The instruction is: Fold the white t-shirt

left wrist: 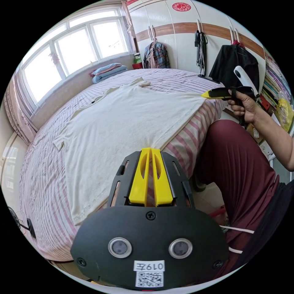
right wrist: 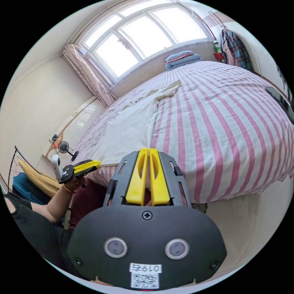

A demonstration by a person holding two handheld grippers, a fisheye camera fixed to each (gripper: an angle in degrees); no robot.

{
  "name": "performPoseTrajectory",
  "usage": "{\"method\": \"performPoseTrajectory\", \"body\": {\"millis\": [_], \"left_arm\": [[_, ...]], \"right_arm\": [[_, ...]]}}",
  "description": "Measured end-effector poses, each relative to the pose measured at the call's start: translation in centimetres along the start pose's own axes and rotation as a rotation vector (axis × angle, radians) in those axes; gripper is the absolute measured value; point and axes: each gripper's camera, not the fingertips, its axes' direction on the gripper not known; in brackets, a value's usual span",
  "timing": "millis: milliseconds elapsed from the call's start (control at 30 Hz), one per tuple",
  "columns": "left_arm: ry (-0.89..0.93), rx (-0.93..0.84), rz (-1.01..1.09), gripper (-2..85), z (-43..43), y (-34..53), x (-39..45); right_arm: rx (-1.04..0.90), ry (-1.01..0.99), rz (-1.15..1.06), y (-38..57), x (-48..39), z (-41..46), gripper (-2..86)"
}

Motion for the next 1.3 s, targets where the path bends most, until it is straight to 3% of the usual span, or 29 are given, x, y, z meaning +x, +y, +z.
{"method": "performPoseTrajectory", "body": {"millis": [267,500,600,733,900,1167,1300], "left_arm": [[0.017,-0.011,0.006,1.1,-0.4,-0.7,0.3],[-0.011,0.028,0.004,1.2,-2.5,-1.1,0.4],[-0.021,0.082,-0.066,1.2,-4.1,-0.6,-1.3],[0.054,0.093,-0.198,1.2,-3.8,-0.1,-4.5],[0.03,-0.043,-0.129,1.2,-1.3,-0.3,-3.1],[0.008,0.141,-0.059,1.2,-3.9,-4.7,-2.5],[0.065,0.169,-0.015,1.2,-2.4,-9.4,-2.4]], "right_arm": [[-0.025,-0.044,0.117,0.7,2.7,0.4,0.0],[-0.084,0.084,-0.063,0.6,-1.3,0.7,5.2],[-0.073,0.173,-0.113,0.9,-3.1,0.4,6.5],[0.009,0.129,-0.087,0.7,-4.5,0.5,5.7],[-0.092,0.179,-0.08,0.9,-6.1,4.3,3.3],[0.079,0.179,-0.187,-2.7,-9.2,3.9,3.9],[0.089,0.307,-0.387,-9.1,-12.2,10.3,6.6]]}}
